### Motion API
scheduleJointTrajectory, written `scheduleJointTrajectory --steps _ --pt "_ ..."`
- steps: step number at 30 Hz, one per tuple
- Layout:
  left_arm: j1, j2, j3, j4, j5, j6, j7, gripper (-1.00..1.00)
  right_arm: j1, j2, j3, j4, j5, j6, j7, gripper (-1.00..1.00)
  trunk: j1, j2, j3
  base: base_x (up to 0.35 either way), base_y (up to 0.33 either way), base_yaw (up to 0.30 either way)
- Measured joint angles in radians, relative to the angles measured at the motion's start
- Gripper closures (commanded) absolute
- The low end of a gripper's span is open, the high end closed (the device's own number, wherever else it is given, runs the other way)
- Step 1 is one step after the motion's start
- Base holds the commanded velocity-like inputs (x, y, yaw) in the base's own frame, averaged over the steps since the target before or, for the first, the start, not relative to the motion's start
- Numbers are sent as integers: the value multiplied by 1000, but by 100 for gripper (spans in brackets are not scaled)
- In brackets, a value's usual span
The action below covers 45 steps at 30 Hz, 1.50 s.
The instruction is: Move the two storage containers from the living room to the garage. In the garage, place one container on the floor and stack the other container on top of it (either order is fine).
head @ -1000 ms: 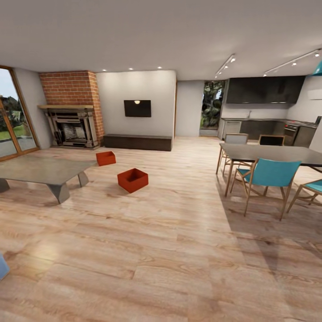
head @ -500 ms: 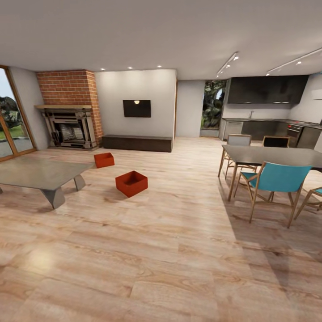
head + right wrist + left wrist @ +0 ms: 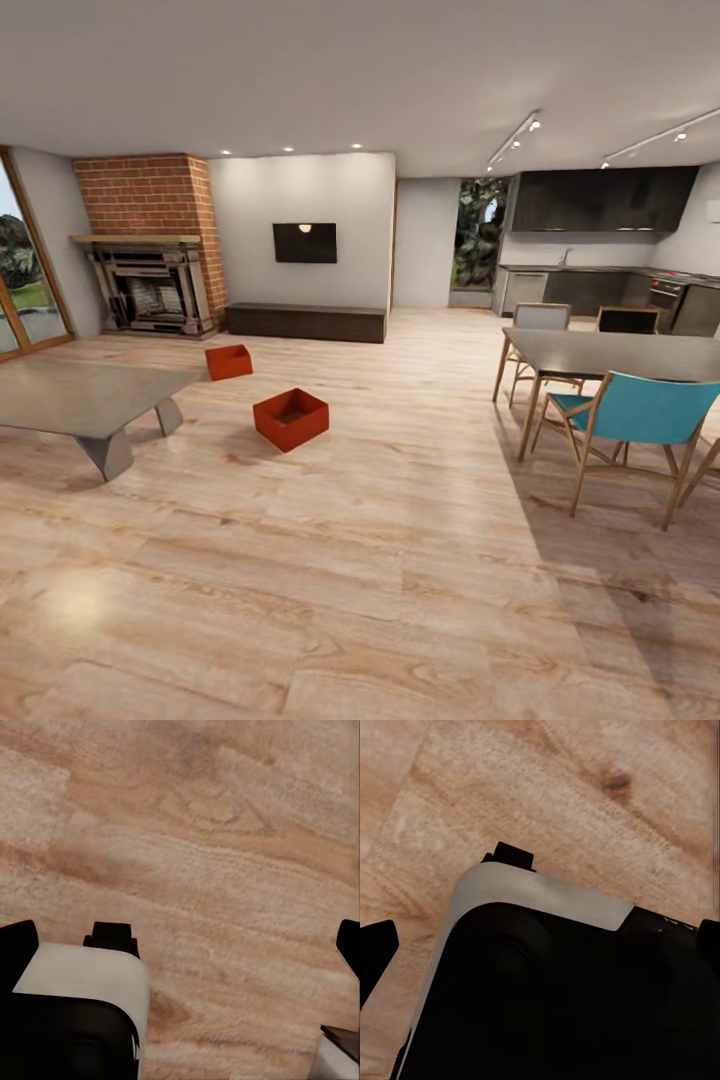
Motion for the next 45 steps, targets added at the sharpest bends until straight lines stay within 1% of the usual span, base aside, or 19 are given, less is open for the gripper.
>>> scheduleJointTrajectory --steps 17,25,45 --pt "0 0 -1 -1 -1 2 0 -100 0 1 0 0 7 -2 0 -100 0 0 0 326 0 0" --pt "0 -7 -1 -5 1 11 0 -100 0 -6 0 0 9 -1 -1 -100 0 0 0 326 0 0" --pt "0 -6 -2 3 2 12 0 -100 0 -11 -1 0 2 -3 0 -100 0 0 0 326 -22 0"
